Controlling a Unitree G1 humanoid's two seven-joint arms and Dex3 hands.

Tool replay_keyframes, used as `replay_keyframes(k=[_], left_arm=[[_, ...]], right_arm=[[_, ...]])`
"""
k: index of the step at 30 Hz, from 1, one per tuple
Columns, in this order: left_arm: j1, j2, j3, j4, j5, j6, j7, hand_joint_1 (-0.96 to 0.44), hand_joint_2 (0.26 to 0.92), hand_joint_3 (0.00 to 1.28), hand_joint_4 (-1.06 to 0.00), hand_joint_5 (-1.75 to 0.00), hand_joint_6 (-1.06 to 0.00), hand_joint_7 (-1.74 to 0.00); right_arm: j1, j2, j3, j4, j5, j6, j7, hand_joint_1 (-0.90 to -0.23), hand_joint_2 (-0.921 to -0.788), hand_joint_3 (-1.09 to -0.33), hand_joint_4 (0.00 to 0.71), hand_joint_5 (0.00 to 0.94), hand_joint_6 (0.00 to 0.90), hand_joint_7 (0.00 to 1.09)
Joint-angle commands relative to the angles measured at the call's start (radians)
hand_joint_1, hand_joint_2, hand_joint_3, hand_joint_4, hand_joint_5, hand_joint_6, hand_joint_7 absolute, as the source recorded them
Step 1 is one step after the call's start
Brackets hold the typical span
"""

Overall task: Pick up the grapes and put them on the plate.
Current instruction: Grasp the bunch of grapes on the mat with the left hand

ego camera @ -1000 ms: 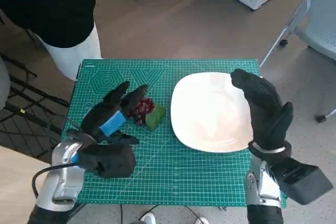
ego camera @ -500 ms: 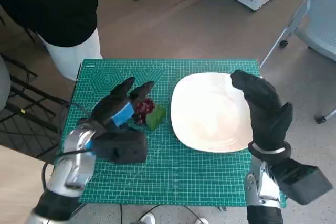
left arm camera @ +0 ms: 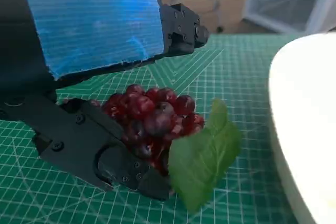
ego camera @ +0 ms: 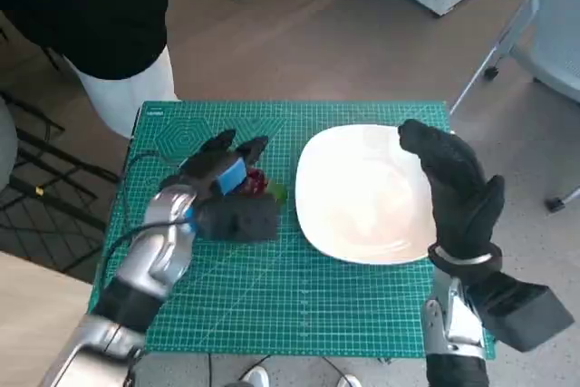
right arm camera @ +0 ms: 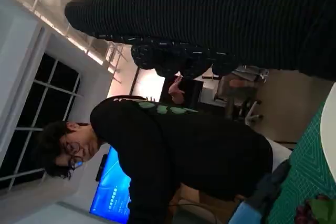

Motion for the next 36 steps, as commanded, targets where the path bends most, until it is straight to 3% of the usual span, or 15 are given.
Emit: replay_keyframes(k=[1, 16, 36], left_arm=[[-0.053, -0.025, -0.02, 0.124, -0.024, 0.004, 0.01, -0.37, 0.689, 0.0, 0.0, 0.0, -0.18, -0.01], [-0.113, -0.048, -0.053, 0.295, -0.077, 0.012, -0.006, -0.3, 0.689, 0.0, 0.0, 0.0, -0.19, 0.0], [-0.125, -0.044, -0.082, 0.354, -0.091, -0.014, 0.045, -0.3, 0.693, 0.0, 0.0, 0.0, -0.19, 0.0]], right_arm=[[0.018, 0.004, -0.001, 0.012, -0.009, 0.011, -0.003, -0.686, -0.921, -0.706, 0.388, 0.0, 0.042, 0.45], [0.023, -0.004, -0.006, 0.009, -0.005, 0.015, 0.0, -0.686, -0.921, -0.706, 0.388, 0.0, 0.04, 0.45], [0.015, 0.003, -0.002, 0.02, -0.012, 0.007, -0.003, -0.682, -0.921, -0.709, 0.387, 0.0, 0.036, 0.46]])
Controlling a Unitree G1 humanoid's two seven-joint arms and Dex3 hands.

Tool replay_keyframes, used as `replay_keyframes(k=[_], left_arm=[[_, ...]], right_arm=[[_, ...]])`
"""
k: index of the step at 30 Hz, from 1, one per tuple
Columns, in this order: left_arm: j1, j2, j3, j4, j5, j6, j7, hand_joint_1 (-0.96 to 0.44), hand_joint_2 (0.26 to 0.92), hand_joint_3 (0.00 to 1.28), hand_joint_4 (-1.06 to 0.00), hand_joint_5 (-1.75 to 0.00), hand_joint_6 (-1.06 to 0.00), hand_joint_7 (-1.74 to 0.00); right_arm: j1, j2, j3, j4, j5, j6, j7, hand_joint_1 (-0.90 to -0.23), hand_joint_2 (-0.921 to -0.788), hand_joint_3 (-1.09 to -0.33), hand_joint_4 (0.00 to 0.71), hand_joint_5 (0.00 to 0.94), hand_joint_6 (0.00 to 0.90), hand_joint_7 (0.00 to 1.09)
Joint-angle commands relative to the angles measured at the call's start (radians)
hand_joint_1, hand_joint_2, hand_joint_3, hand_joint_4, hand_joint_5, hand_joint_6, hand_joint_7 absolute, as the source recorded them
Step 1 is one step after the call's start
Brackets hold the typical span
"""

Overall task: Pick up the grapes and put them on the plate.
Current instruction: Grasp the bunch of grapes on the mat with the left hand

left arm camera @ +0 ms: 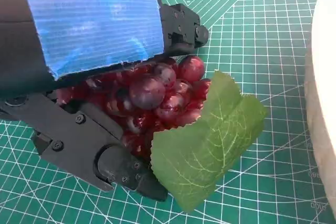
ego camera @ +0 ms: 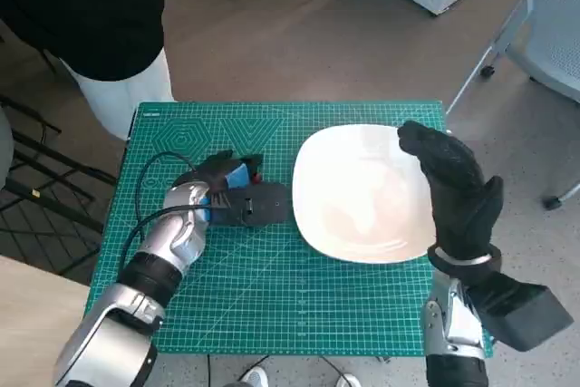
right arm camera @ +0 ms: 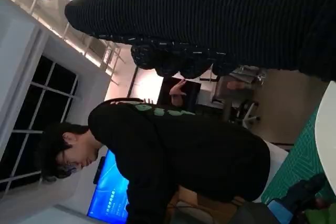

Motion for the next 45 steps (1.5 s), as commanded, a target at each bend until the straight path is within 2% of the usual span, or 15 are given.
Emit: replay_keyframes(k=[1, 7, 9, 11, 12, 13, 15, 16, 18, 19, 23, 27, 29, 34, 45], left_arm=[[-0.008, 0.002, -0.006, 0.035, -0.011, -0.004, 0.014, -0.3, 0.694, 0.0, 0.0, 0.0, -0.19, 0.0], [-0.02, -0.006, -0.004, 0.067, -0.023, -0.013, 0.037, -0.27, 0.698, 0.0, -0.03, -0.01, -0.22, -0.01], [-0.027, -0.009, -0.006, 0.082, -0.025, -0.018, 0.053, -0.21, 0.708, 0.01, -0.12, -0.02, -0.27, -0.02], [-0.033, -0.013, -0.013, 0.098, -0.022, -0.026, 0.074, -0.13, 0.729, 0.01, -0.33, -0.07, -0.35, -0.03], [-0.035, -0.014, -0.019, 0.105, -0.017, -0.03, 0.086, -0.09, 0.742, 0.01, -0.42, -0.24, -0.41, -0.03], [-0.036, -0.015, -0.027, 0.111, -0.009, -0.033, 0.099, -0.05, 0.758, 0.01, -0.48, -0.51, -0.46, -0.03], [-0.037, -0.016, -0.051, 0.119, 0.013, -0.034, 0.124, 0.02, 0.788, 0.01, -0.48, -1.1, -0.57, -0.02], [-0.038, -0.015, -0.064, 0.121, 0.025, -0.031, 0.133, 0.04, 0.803, 0.02, -0.46, -1.3, -0.62, -0.03], [-0.041, -0.015, -0.084, 0.126, 0.042, -0.026, 0.142, 0.07, 0.832, 0.02, -0.44, -1.54, -0.71, -0.05], [-0.043, -0.015, -0.091, 0.127, 0.047, -0.024, 0.143, 0.1, 0.846, 0.04, -0.44, -1.58, -0.74, -0.06], [-0.048, -0.011, -0.102, 0.126, 0.051, -0.021, 0.132, 0.26, 0.891, 0.16, -0.5, -1.47, -0.81, -0.16], [-0.048, -0.001, -0.105, 0.126, 0.047, -0.042, 0.131, 0.1, 0.914, 0.18, -0.5, -1.45, -0.66, -0.81], [-0.048, 0.004, -0.107, 0.128, 0.045, -0.054, 0.131, 0.05, 0.918, 0.18, -0.51, -1.49, -0.63, -0.91], [-0.053, 0.004, -0.102, 0.144, 0.036, -0.069, 0.134, 0.01, 0.92, 0.16, -0.53, -1.49, -0.62, -1.0], [-0.066, -0.002, -0.097, 0.178, 0.022, -0.084, 0.148, 0.01, 0.921, 0.15, -0.54, -1.49, -0.62, -1.01]], right_arm=[[0.011, 0.004, -0.001, 0.016, -0.011, 0.007, -0.002, -0.682, -0.921, -0.709, 0.387, 0.0, 0.036, 0.46], [0.011, 0.003, -0.001, 0.018, -0.009, 0.005, 0.001, -0.682, -0.921, -0.71, 0.387, 0.0, 0.034, 0.46], [0.012, 0.003, -0.001, 0.018, -0.009, 0.005, 0.002, -0.682, -0.921, -0.709, 0.387, 0.0, 0.034, 0.46], [0.011, 0.002, -0.002, 0.019, -0.008, 0.004, 0.003, -0.682, -0.921, -0.709, 0.387, 0.0, 0.034, 0.46], [0.011, 0.002, -0.002, 0.02, -0.008, 0.004, 0.003, -0.682, -0.921, -0.709, 0.387, 0.0, 0.033, 0.47], [0.011, 0.002, -0.002, 0.02, -0.008, 0.004, 0.003, -0.682, -0.921, -0.709, 0.387, 0.0, 0.033, 0.47], [0.01, 0.001, -0.003, 0.022, -0.008, 0.004, 0.003, -0.682, -0.921, -0.709, 0.387, 0.0, 0.033, 0.47], [0.009, 0.001, -0.003, 0.023, -0.008, 0.003, 0.003, -0.682, -0.921, -0.709, 0.387, 0.0, 0.033, 0.47], [0.008, 0.001, -0.003, 0.025, -0.008, 0.002, 0.003, -0.682, -0.921, -0.709, 0.387, 0.0, 0.032, 0.47], [0.007, 0.001, -0.003, 0.026, -0.008, 0.002, 0.003, -0.682, -0.921, -0.709, 0.387, 0.0, 0.032, 0.47], [0.005, 0.002, -0.003, 0.028, -0.011, -0.001, 0.001, -0.681, -0.921, -0.709, 0.387, 0.0, 0.032, 0.47], [0.003, 0.003, -0.002, 0.03, -0.014, -0.003, -0.001, -0.681, -0.921, -0.708, 0.388, 0.001, 0.032, 0.47], [0.002, 0.003, -0.002, 0.029, -0.014, -0.003, -0.003, -0.681, -0.921, -0.708, 0.388, 0.001, 0.032, 0.47], [0.0, 0.002, -0.002, 0.029, -0.016, -0.003, -0.004, -0.68, -0.921, -0.709, 0.389, 0.001, 0.031, 0.47], [0.0, 0.003, -0.002, 0.023, -0.019, 0.001, -0.008, -0.678, -0.921, -0.711, 0.391, 0.002, 0.027, 0.48]])
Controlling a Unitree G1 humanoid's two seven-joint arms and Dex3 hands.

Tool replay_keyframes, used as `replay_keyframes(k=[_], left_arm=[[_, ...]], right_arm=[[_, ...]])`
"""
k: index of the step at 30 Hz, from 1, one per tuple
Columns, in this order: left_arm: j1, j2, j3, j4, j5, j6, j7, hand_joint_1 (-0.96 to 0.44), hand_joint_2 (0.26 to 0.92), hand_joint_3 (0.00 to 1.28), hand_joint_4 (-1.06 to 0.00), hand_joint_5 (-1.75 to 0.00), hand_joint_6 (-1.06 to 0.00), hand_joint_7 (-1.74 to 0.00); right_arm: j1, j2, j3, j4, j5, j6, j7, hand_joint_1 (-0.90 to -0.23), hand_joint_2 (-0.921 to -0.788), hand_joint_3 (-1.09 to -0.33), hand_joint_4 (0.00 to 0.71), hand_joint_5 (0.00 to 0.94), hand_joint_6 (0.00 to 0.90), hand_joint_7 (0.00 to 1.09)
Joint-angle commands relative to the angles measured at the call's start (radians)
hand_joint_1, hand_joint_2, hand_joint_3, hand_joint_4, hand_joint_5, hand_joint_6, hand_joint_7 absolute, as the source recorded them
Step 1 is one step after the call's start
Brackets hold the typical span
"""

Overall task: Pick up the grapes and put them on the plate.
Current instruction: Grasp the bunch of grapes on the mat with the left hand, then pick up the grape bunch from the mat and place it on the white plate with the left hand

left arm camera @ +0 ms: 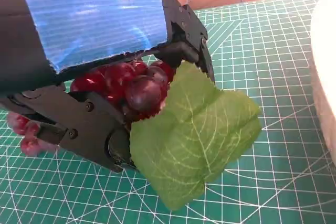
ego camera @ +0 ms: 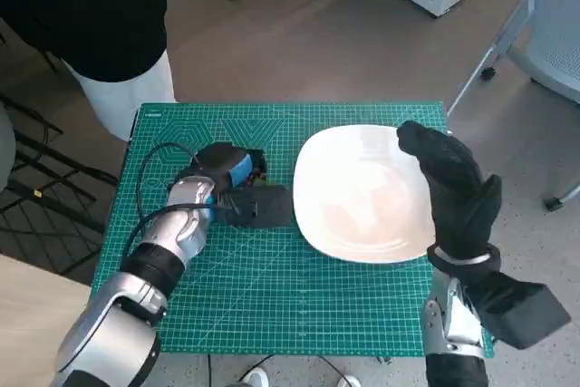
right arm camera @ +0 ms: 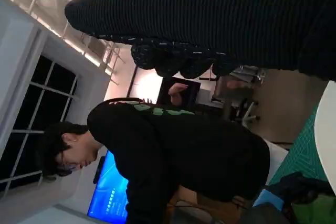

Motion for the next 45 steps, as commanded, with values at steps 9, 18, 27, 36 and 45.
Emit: replay_keyframes(k=[9, 18, 27, 36, 45], left_arm=[[0.002, -0.007, -0.005, 0.055, -0.02, 0.002, -0.013, 0.01, 0.921, 0.16, -0.53, -1.5, -0.63, -0.99], [0.002, -0.003, -0.007, 0.06, -0.021, -0.006, -0.001, 0.01, 0.921, 0.16, -0.52, -1.51, -0.64, -0.97], [0.005, 0.01, -0.006, 0.041, -0.02, -0.01, 0.0, 0.01, 0.921, 0.18, -0.48, -1.56, -0.63, -0.98], [0.018, 0.035, 0.005, -0.032, -0.022, 0.0, -0.009, 0.01, 0.921, 0.18, -0.49, -1.55, -0.62, -1.0], [0.089, 0.096, 0.04, -0.302, -0.019, 0.075, -0.067, 0.01, 0.921, 0.19, -0.5, -1.54, -0.59, -1.03]], right_arm=[[0.006, 0.001, -0.007, 0.009, -0.015, 0.004, -0.006, -0.679, -0.921, -0.713, 0.395, 0.004, 0.026, 0.48], [0.003, 0.002, -0.008, 0.01, -0.019, 0.002, -0.007, -0.679, -0.921, -0.716, 0.395, 0.004, 0.025, 0.48], [0.0, 0.003, -0.008, 0.013, -0.019, 0.0, -0.007, -0.678, -0.921, -0.717, 0.396, 0.003, 0.024, 0.49], [-0.001, 0.004, -0.008, 0.016, -0.015, 0.001, -0.004, -0.678, -0.921, -0.718, 0.396, 0.003, 0.022, 0.49], [-0.003, 0.004, -0.009, 0.02, -0.01, 0.001, 0.001, -0.677, -0.921, -0.719, 0.395, 0.003, 0.019, 0.49]])
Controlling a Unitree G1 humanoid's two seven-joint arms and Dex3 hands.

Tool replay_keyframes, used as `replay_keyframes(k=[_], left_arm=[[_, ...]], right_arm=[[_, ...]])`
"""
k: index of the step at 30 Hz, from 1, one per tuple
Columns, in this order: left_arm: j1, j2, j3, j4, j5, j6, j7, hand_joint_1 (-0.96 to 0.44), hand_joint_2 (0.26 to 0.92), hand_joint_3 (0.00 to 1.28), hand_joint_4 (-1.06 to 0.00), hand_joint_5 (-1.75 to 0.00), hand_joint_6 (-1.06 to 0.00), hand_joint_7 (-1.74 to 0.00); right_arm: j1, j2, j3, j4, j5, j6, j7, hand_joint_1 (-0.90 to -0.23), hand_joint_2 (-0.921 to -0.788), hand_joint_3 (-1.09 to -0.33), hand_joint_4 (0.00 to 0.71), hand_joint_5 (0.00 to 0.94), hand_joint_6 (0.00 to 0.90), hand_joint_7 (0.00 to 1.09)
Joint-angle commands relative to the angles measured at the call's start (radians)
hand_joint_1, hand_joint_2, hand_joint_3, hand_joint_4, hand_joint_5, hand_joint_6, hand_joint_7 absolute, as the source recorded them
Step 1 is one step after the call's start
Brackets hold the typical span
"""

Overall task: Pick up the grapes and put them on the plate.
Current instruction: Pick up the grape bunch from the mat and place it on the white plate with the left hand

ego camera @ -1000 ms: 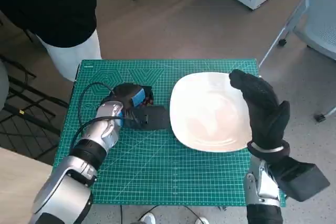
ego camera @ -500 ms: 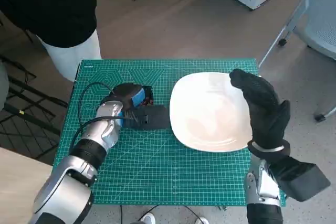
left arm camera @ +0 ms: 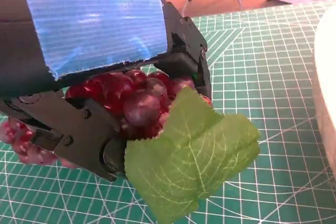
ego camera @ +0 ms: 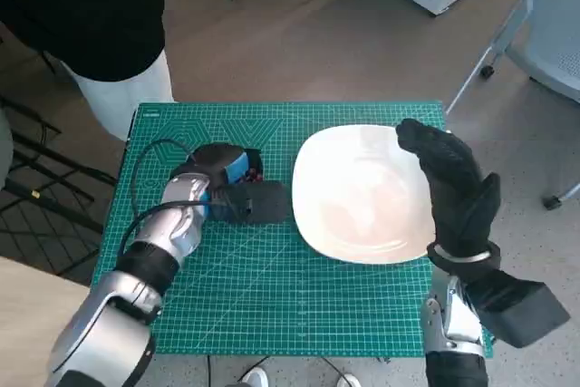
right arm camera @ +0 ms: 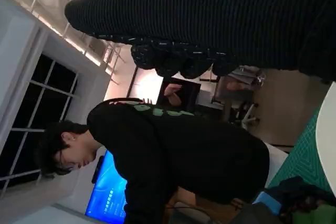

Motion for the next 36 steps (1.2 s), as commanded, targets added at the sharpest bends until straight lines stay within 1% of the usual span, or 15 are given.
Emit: replay_keyframes(k=[1, 3, 5, 7, 12, 15, 19, 20, 27, 36], left_arm=[[0.054, 0.048, 0.031, -0.184, 0.003, 0.049, -0.04, 0.01, 0.921, 0.19, -0.5, -1.54, -0.59, -1.02], [0.078, 0.063, 0.041, -0.26, 0.007, 0.07, -0.056, 0.01, 0.921, 0.18, -0.51, -1.49, -0.58, -1.08], [0.102, 0.079, 0.053, -0.332, 0.01, 0.086, -0.069, 0.0, 0.921, 0.18, -0.51, -1.42, -0.55, -1.18], [0.125, 0.093, 0.065, -0.397, 0.01, 0.098, -0.078, 0.0, 0.921, 0.19, -0.51, -1.38, -0.53, -1.25], [0.175, 0.118, 0.093, -0.522, 0.017, 0.118, -0.087, 0.0, 0.921, 0.22, -0.48, -1.38, -0.49, -1.33], [0.2, 0.13, 0.108, -0.581, 0.02, 0.122, -0.084, 0.0, 0.921, 0.2, -0.5, -1.36, -0.5, -1.32], [0.228, 0.138, 0.128, -0.645, 0.024, 0.127, -0.08, 0.01, 0.921, 0.18, -0.54, -1.41, -0.55, -1.16], [0.234, 0.138, 0.132, -0.659, 0.024, 0.13, -0.08, 0.01, 0.921, 0.17, -0.55, -1.41, -0.55, -1.14], [0.264, 0.139, 0.157, -0.733, 0.025, 0.141, -0.08, 0.0, 0.921, 0.16, -0.54, -1.32, -0.55, -1.26], [0.268, 0.136, 0.167, -0.747, 0.022, 0.131, -0.079, 0.0, 0.921, 0.15, -0.56, -1.29, -0.56, -1.26]], right_arm=[[0.006, 0.003, -0.003, 0.016, 0.001, 0.005, 0.002, -0.677, -0.921, -0.72, 0.395, 0.003, 0.018, 0.49], [0.006, 0.003, -0.004, 0.017, 0.002, 0.004, 0.004, -0.677, -0.921, -0.72, 0.395, 0.003, 0.018, 0.5], [0.006, 0.002, -0.004, 0.019, 0.003, 0.004, 0.005, -0.677, -0.921, -0.72, 0.395, 0.003, 0.017, 0.5], [0.005, 0.001, -0.005, 0.02, 0.004, 0.005, 0.005, -0.677, -0.921, -0.719, 0.395, 0.003, 0.017, 0.5], [0.003, 0.0, -0.006, 0.022, 0.004, 0.004, 0.006, -0.677, -0.921, -0.72, 0.396, 0.003, 0.016, 0.5], [0.002, -0.001, -0.007, 0.025, 0.004, 0.004, 0.006, -0.676, -0.921, -0.72, 0.396, 0.003, 0.016, 0.5], [0.0, -0.001, -0.008, 0.028, 0.005, 0.003, 0.007, -0.675, -0.921, -0.721, 0.397, 0.003, 0.015, 0.5], [-0.001, -0.001, -0.008, 0.028, 0.006, 0.004, 0.007, -0.675, -0.921, -0.721, 0.397, 0.003, 0.015, 0.5], [-0.004, 0.001, -0.009, 0.03, 0.007, 0.006, 0.008, -0.674, -0.921, -0.722, 0.403, 0.006, 0.013, 0.5], [-0.003, 0.005, -0.007, 0.028, 0.008, 0.006, 0.008, -0.674, -0.921, -0.722, 0.406, 0.007, 0.012, 0.51]])
